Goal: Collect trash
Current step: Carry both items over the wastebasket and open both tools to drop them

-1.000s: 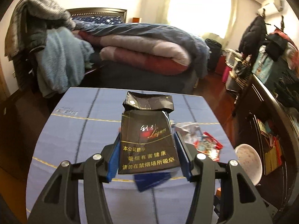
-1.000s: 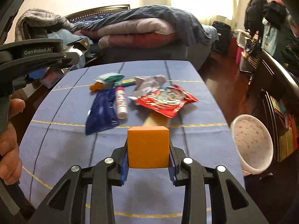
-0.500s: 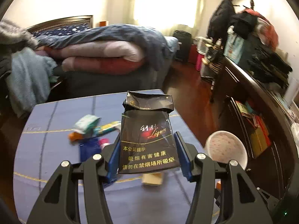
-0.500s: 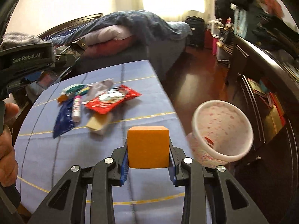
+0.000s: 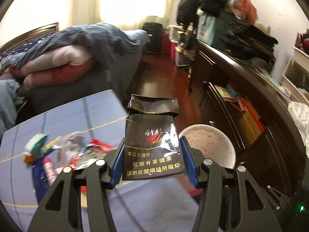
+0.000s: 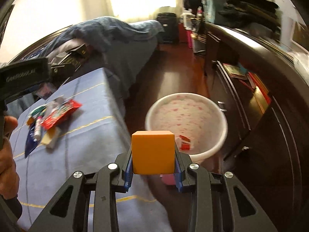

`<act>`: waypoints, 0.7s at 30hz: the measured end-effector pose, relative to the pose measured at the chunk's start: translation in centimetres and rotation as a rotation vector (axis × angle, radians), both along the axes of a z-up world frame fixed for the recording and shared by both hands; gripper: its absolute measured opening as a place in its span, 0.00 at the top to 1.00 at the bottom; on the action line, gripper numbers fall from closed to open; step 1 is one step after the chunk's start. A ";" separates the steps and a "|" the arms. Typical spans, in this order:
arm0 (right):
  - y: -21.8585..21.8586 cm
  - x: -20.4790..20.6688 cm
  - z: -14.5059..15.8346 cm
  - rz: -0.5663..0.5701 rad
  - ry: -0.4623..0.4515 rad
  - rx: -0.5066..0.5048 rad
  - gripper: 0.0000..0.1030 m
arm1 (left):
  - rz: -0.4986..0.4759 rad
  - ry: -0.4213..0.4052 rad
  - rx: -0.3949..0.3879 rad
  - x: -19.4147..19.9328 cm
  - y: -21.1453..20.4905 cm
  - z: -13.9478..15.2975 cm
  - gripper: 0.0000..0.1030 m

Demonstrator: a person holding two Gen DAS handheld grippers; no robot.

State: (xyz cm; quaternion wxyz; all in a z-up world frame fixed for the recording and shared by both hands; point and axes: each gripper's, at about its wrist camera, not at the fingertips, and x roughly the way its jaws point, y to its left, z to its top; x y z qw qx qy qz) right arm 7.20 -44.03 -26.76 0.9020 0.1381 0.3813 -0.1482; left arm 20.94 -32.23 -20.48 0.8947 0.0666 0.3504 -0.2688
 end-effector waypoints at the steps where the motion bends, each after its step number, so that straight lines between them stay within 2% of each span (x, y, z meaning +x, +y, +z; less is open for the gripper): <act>1: -0.9 -0.1 -0.2 -0.020 0.002 0.001 0.67 | -0.021 0.002 0.002 0.0 -0.9 -0.3 0.48; 8: -5.7 -0.1 -1.2 -0.124 0.004 0.000 0.67 | -0.103 0.019 0.020 0.4 -5.7 -1.9 0.48; 14: -8.5 0.5 -2.2 -0.169 0.001 0.016 0.67 | -0.141 0.049 0.033 1.4 -9.0 -3.4 0.48; 21: -11.0 2.4 -3.2 -0.189 0.001 0.010 0.67 | -0.193 0.142 0.017 3.6 -12.0 -5.7 0.48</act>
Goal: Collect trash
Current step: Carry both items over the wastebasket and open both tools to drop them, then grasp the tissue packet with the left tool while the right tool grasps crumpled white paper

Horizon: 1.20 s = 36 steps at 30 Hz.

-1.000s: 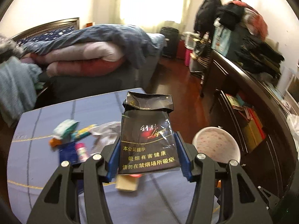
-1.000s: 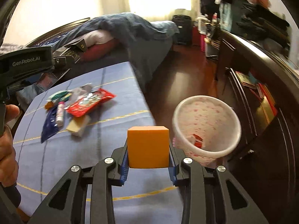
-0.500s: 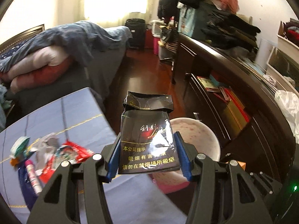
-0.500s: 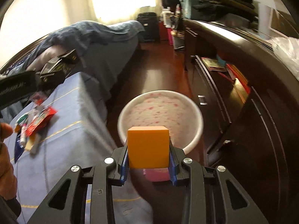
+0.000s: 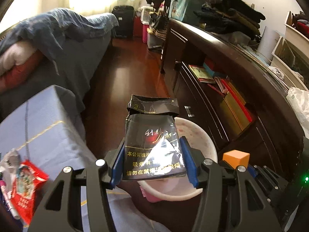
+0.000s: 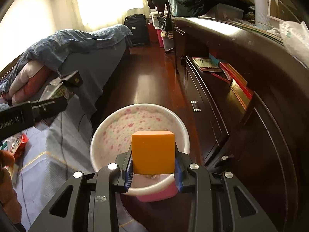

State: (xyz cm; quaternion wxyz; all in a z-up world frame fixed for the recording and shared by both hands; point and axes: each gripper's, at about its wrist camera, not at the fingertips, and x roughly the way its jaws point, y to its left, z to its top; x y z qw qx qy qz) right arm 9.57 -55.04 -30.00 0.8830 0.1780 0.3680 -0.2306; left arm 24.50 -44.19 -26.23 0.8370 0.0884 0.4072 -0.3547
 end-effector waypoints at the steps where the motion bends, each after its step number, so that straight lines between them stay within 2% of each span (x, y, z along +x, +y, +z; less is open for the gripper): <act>1: -0.4 0.4 -0.2 0.000 -0.001 0.003 0.67 | -0.010 0.021 -0.012 0.5 -0.4 -0.4 0.48; 8: -1.2 2.7 -1.7 0.029 0.017 -0.002 0.65 | -0.070 0.178 -0.080 2.7 -2.1 -2.6 0.45; 9: -1.1 3.0 -2.0 0.031 0.022 -0.017 0.62 | -0.069 0.179 -0.082 2.8 -2.1 -2.7 0.43; 11: -0.7 3.3 -2.3 0.036 0.034 -0.045 0.60 | -0.074 0.167 -0.093 2.8 -2.1 -2.6 0.32; 15: -0.1 3.2 -2.4 0.039 0.037 -0.050 0.55 | -0.066 0.131 -0.109 2.5 -1.1 -1.7 0.28; 18: 0.4 2.8 -2.1 0.038 0.038 -0.027 0.51 | -0.021 0.078 -0.096 2.1 0.5 -0.6 0.27; 21: 1.5 2.0 -1.2 0.050 0.025 0.001 0.42 | 0.062 0.001 -0.023 1.2 2.9 0.2 0.22; 25: 4.0 1.5 0.6 0.102 -0.003 0.014 0.35 | 0.179 -0.112 0.073 0.0 7.5 1.2 0.19; 31: 8.6 1.3 3.3 0.214 -0.044 0.026 0.28 | 0.322 -0.116 0.092 -0.4 14.6 2.5 0.17; 36: 12.5 1.5 4.7 0.318 -0.069 0.027 0.25 | 0.461 -0.158 0.142 0.4 20.2 3.6 0.12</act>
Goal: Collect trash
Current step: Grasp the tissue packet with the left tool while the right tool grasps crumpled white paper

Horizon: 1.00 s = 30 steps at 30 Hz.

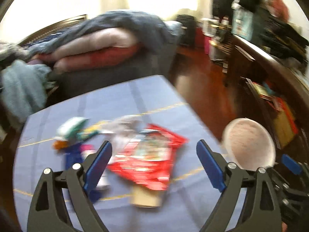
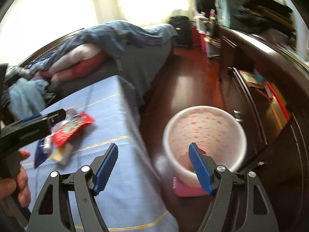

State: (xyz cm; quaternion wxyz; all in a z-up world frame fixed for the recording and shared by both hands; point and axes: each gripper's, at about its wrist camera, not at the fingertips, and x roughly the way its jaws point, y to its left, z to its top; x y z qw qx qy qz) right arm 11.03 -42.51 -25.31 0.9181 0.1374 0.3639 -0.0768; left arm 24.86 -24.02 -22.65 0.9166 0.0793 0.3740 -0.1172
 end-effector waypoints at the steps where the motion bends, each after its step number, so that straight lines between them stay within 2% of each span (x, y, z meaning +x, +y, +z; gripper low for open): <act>1: 0.7 0.1 0.1 0.018 -0.002 -0.004 0.25 | 0.045 -0.010 0.009 0.6 1.6 0.2 0.11; 5: 3.9 1.0 0.5 0.094 0.001 -0.009 0.25 | 0.201 -0.023 0.016 3.6 6.8 0.5 0.10; 7: 5.0 1.3 0.6 0.117 0.001 -0.012 0.25 | 0.241 -0.015 0.026 5.5 8.8 0.2 0.10; 10: 6.8 1.9 1.0 0.157 -0.003 -0.018 0.25 | 0.267 0.014 0.050 9.0 11.2 -0.8 0.10; 13: 8.4 2.4 1.1 0.186 -0.003 -0.025 0.25 | 0.269 0.065 0.042 11.9 13.1 -2.2 0.11; 19: 11.6 4.2 1.2 0.250 0.004 -0.044 0.25 | 0.235 0.143 0.013 14.5 14.1 -4.6 0.12; 21: 12.7 4.9 1.2 0.269 0.007 -0.045 0.25 | 0.210 0.171 0.020 15.1 14.1 -5.3 0.21; 25: 14.5 6.1 1.1 0.289 0.015 -0.051 0.25 | 0.168 0.208 0.005 15.5 14.3 -6.6 0.54; 26: 14.7 6.3 1.1 0.291 0.016 -0.052 0.25 | 0.164 0.207 0.002 15.5 14.4 -6.8 0.58; 30: 15.7 7.7 1.3 0.293 0.015 -0.054 0.25 | 0.157 0.173 -0.037 14.9 15.2 -6.3 0.60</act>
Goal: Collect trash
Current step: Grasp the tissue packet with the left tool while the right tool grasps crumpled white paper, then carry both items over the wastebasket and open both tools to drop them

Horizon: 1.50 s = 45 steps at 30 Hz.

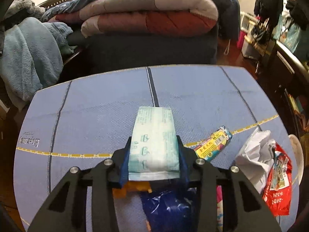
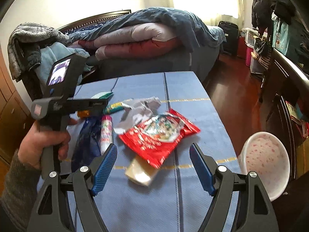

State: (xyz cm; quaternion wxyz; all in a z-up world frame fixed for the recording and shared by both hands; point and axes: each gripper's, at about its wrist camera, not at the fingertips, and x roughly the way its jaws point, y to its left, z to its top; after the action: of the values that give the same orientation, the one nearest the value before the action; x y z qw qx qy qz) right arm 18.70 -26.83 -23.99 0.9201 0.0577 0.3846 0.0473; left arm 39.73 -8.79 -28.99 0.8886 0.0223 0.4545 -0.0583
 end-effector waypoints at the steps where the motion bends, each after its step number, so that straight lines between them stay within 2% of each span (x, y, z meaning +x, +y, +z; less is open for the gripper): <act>1: 0.2 0.6 0.1 0.002 0.001 0.000 0.25 | 0.008 -0.015 -0.018 -0.3 0.5 0.4 0.60; 7: 2.2 6.4 -0.1 0.038 0.038 -0.012 0.23 | 0.054 -0.103 -0.084 -2.5 2.6 3.6 0.60; 11: 3.6 10.8 -1.9 0.041 0.114 -0.052 0.14 | 0.053 -0.136 -0.093 -3.8 3.2 5.1 0.59; 16: 4.4 13.5 -3.8 0.029 0.181 -0.085 0.14 | 0.052 -0.145 -0.113 -4.7 3.8 5.5 0.59; 17: 4.4 13.9 -4.1 0.027 0.190 -0.089 0.16 | 0.052 -0.146 -0.117 -4.7 4.0 5.5 0.59; 18: 4.5 14.1 -4.3 0.029 0.195 -0.085 0.23 | 0.053 -0.146 -0.119 -4.7 4.2 5.5 0.59; 19: 4.6 14.2 -4.4 0.034 0.194 -0.087 0.23 | 0.054 -0.147 -0.123 -4.6 4.4 5.5 0.59; 21: 4.8 14.0 -4.1 0.042 0.170 -0.102 0.32 | 0.057 -0.148 -0.127 -4.9 4.6 5.5 0.59; 23: 5.0 13.6 -3.4 0.045 0.136 -0.108 0.33 | 0.062 -0.149 -0.131 -5.1 4.9 5.7 0.59; 26: 4.6 12.6 -1.5 0.055 0.060 -0.033 0.33 | 0.068 -0.152 -0.139 -5.3 5.4 6.1 0.59; 30: 2.9 9.9 1.3 0.102 -0.037 0.175 0.33 | 0.070 -0.177 -0.137 -6.4 5.5 7.3 0.59; 34: 1.7 7.0 3.2 0.135 -0.095 0.297 0.33 | 0.046 -0.208 -0.150 -8.0 4.8 8.9 0.59; 38: 0.5 4.4 4.1 0.105 -0.122 0.277 0.33 | 0.002 -0.234 -0.165 -9.6 3.0 10.1 0.59; 45: -2.0 0.6 4.0 -0.004 -0.117 0.155 0.32 | -0.094 -0.254 -0.179 -11.9 -1.4 11.2 0.59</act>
State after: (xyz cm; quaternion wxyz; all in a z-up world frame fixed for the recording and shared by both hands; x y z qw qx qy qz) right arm 19.29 -28.82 -19.99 0.9338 0.1268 0.3253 0.0785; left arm 27.82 -10.16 -17.82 0.9336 -0.0288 0.3301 -0.1366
